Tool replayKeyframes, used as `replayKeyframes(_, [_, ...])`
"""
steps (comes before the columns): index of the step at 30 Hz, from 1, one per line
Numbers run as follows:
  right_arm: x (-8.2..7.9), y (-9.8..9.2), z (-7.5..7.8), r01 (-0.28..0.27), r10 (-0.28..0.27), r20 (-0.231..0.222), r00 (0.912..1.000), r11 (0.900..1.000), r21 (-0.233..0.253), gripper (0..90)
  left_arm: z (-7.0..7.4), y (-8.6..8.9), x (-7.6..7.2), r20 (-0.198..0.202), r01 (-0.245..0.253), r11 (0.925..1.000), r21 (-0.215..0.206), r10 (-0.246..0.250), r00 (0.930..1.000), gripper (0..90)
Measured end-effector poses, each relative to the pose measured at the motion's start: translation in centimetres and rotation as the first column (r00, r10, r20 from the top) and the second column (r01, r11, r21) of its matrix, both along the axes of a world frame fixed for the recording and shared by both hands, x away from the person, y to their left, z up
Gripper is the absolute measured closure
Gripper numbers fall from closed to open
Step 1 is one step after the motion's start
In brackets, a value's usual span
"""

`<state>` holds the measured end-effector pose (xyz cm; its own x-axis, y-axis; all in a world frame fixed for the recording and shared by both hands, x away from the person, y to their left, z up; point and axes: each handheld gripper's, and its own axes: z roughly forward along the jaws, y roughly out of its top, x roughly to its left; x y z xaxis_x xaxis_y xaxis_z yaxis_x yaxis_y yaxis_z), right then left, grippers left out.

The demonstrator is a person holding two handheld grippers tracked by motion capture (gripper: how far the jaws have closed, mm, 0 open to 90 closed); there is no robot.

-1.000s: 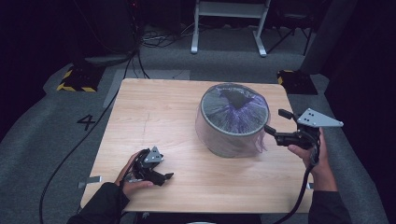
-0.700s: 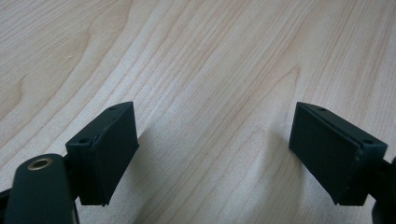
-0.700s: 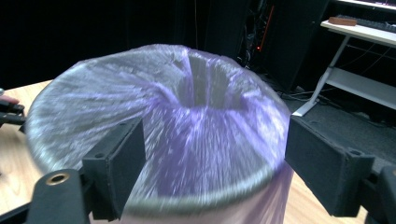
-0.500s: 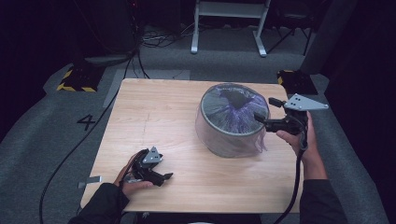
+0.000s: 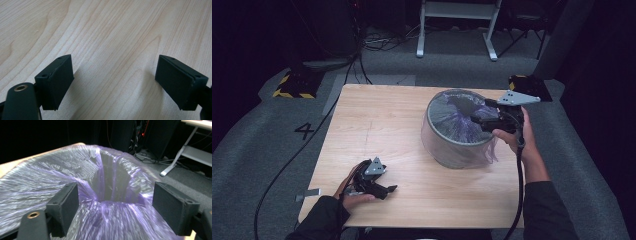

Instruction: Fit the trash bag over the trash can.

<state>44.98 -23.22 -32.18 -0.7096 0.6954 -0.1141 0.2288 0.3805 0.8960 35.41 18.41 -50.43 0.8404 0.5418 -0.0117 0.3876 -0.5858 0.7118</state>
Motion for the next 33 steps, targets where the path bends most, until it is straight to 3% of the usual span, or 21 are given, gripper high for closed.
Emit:
replayKeyframes(9, [0.6, 1.7, -0.2, 0.000, -0.001, -0.042, 0.9991, 1.000, -0.026, 21.2, 0.0, 0.0, 0.0, 0.000, 0.001, 1.0000, 0.000, -0.001, 1.0000, 14.6])
replayKeyframes(17, [0.6, 2.3, -0.7, -0.022, 0.014, -0.078, 0.9968, 0.995, -0.096, 22.4, 0.0, 0.0, 0.0, 0.002, 0.004, 1.0000, -0.001, -0.004, 1.0000, 14.7])
replayKeyframes(20, [0.6, 2.8, -1.0, -0.041, 0.026, -0.106, 0.9940, 0.988, -0.150, 22.4, 0.0, 0.0, 0.0, 0.001, 0.003, 1.0000, -0.001, -0.003, 1.0000, 14.7])
replayKeyframes(24, [0.7, 3.0, -0.9, -0.055, 0.032, -0.128, 0.9912, 0.983, -0.177, 22.3, 0.0, 0.0, 0.0, 0.002, 0.005, 1.0000, -0.002, -0.005, 1.0000, 14.8])
replayKeyframes(25, [0.8, 3.2, -0.9, -0.072, 0.040, -0.161, 0.9861, 0.979, -0.193, 22.0, 0.0, 0.0, 0.0, 0.002, 0.005, 1.0000, -0.003, -0.005, 1.0000, 14.8])
replayKeyframes(26, [0.8, 3.2, -0.9, -0.072, 0.040, -0.161, 0.9861, 0.979, -0.193, 22.0, 0.0, 0.0, 0.0, 0.002, 0.006, 1.0000, -0.003, -0.006, 1.0000, 14.8])
replayKeyframes(27, [1.1, 3.3, -0.9, -0.080, 0.036, -0.201, 0.9789, 0.974, -0.214, 21.9, 0.0, 0.0, 0.0, 0.002, 0.006, 1.0000, -0.002, -0.006, 1.0000, 14.8])
replayKeyframes(33, [1.7, 3.7, -0.8, -0.069, 0.000, -0.260, 0.9657, 0.964, -0.258, 21.9, 0.0, 0.0, 0.0, 0.002, 0.008, 1.0000, -0.003, -0.008, 1.0000, 14.8])
